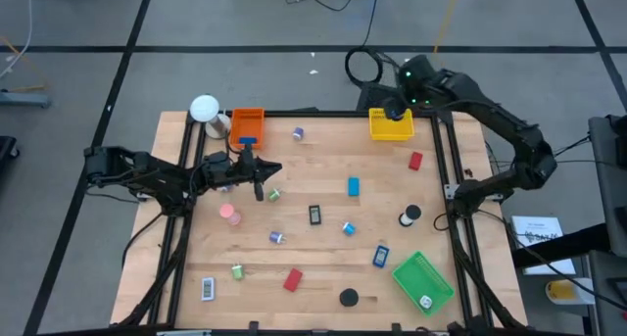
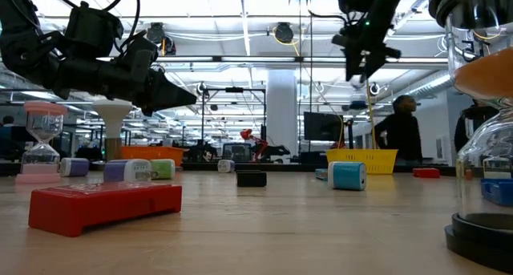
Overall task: Pick & Place Office items
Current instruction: Put the blue hourglass into the yellow bin
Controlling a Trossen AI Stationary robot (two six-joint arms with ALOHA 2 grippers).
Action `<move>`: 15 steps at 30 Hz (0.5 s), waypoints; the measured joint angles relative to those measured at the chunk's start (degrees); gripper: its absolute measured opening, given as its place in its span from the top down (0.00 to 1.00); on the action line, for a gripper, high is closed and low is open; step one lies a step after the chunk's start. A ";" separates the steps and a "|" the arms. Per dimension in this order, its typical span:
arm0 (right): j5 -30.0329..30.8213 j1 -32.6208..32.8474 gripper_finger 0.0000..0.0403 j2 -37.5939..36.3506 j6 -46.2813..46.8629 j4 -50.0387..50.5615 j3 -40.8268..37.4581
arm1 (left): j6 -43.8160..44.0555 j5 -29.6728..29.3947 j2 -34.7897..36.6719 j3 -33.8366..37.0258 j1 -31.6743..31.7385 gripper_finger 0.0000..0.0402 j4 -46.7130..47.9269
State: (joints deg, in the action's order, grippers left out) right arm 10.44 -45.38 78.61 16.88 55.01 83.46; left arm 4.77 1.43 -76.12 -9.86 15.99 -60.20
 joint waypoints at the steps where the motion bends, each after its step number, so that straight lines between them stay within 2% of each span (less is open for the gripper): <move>1: 0.04 -0.79 0.49 -0.16 -0.01 0.26 0.00 | 0.00 0.00 0.00 -0.01 -0.02 0.91 0.00; 6: -0.02 -3.74 0.50 0.69 -0.38 -1.89 -1.01 | -0.01 0.00 0.00 0.00 0.00 0.91 0.00; 15: -4.63 -9.20 0.50 3.23 -3.23 -13.84 -11.68 | -0.01 0.00 0.00 0.00 0.00 0.91 0.00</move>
State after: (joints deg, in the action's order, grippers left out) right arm 5.80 -54.58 81.84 13.65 41.17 71.78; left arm 4.76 1.43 -76.12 -9.86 15.99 -60.20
